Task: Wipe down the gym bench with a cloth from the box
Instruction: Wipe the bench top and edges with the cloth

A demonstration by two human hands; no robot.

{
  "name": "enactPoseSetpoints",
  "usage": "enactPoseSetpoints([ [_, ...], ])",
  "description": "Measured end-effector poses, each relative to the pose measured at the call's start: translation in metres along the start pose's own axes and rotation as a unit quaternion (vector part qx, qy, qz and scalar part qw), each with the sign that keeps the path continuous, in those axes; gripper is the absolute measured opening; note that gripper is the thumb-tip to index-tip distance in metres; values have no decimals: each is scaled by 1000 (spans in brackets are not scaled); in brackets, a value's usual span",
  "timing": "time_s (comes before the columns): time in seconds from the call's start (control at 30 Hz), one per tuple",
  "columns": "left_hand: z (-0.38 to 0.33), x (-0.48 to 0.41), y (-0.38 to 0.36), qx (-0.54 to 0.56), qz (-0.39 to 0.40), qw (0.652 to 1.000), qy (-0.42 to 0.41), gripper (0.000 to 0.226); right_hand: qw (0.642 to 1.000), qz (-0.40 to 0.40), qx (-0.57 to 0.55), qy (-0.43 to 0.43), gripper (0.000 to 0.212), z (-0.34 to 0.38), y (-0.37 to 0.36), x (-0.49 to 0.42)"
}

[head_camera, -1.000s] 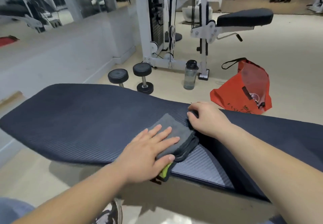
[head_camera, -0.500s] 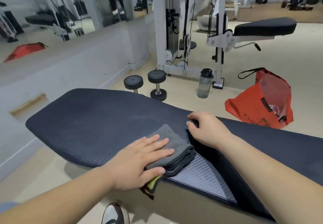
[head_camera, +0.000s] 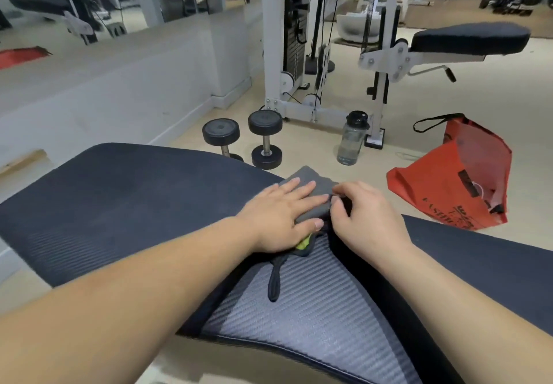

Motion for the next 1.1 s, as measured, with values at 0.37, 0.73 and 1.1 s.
enactPoseSetpoints([
  [0.37,152,138,7,18,-49,939,339,65,990,102,20,95,29,86,-50,6],
  [0.73,94,221,0,21,-49,993,102,57,983,102,-4,153,25,136,-70,30],
  [1.1,170,251,1,26,-65,963,260,59,963,180,8,200,22,219,-119,41],
])
Point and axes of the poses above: each hand's wrist, its own x-axis away from the middle knuckle, its own y-axis out of the back of the hand, z = x × y, the point moved 9 cm from there along -x, towards the middle knuckle, and after that the axes turned 1 degree about -z, right-handed, at the moved point
